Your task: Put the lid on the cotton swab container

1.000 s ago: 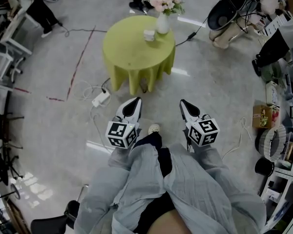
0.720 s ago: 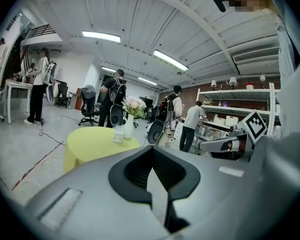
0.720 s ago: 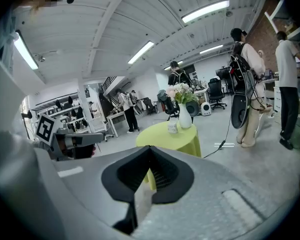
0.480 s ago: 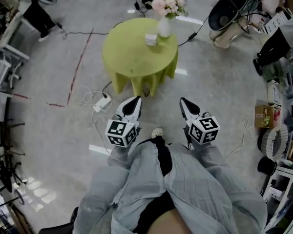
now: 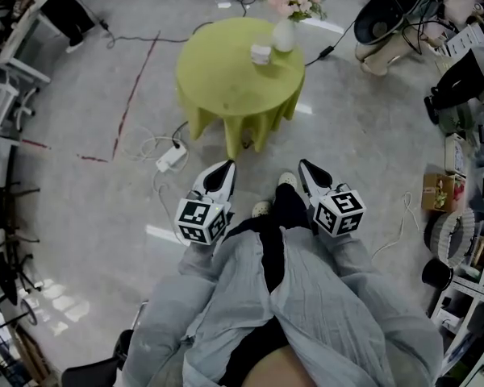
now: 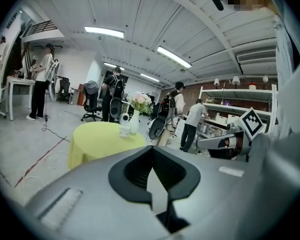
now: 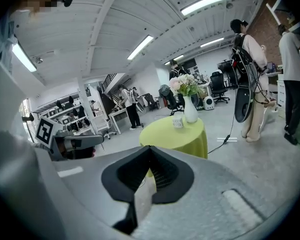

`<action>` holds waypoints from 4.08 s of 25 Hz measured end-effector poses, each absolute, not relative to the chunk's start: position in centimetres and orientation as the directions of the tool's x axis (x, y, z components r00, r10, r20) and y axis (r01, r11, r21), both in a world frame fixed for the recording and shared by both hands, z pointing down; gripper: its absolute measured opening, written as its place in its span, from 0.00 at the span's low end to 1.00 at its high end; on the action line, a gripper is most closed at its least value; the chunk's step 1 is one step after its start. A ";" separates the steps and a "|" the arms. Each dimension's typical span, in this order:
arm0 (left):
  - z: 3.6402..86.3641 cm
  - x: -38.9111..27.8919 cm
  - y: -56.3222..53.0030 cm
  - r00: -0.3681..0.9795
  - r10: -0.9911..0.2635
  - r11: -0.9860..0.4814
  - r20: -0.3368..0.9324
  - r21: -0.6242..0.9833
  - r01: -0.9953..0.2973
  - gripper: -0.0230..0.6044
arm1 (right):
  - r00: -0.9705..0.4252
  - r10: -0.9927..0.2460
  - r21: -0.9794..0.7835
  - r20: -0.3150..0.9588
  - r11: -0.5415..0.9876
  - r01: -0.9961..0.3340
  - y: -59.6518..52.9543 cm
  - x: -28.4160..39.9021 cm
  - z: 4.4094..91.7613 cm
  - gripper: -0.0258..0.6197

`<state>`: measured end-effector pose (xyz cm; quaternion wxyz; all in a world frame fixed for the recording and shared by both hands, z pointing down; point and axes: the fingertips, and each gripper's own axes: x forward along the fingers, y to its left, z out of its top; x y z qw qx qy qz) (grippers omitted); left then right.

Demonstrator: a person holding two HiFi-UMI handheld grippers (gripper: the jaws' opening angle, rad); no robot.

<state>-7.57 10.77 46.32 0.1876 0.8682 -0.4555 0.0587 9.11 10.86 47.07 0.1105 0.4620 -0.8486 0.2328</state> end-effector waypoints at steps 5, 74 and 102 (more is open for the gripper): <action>47.1 -7.6 11.2 0.575 -0.768 -0.507 0.282 0.280 -0.815 0.07 | -0.551 -0.718 -0.297 0.426 0.464 -0.834 11.3 9.2 48.2 0.04; 48.1 -5.4 -20.3 0.545 -0.750 -0.504 0.376 0.209 -0.838 0.06 | -0.660 -0.590 -0.365 0.465 0.552 -0.750 -21.2 8.6 52.1 0.04; 51.0 -4.6 -33.9 0.832 -0.346 -0.847 0.434 0.237 -0.476 0.06 | -0.319 -0.763 -0.332 0.562 0.146 -0.932 -20.9 4.1 53.3 0.04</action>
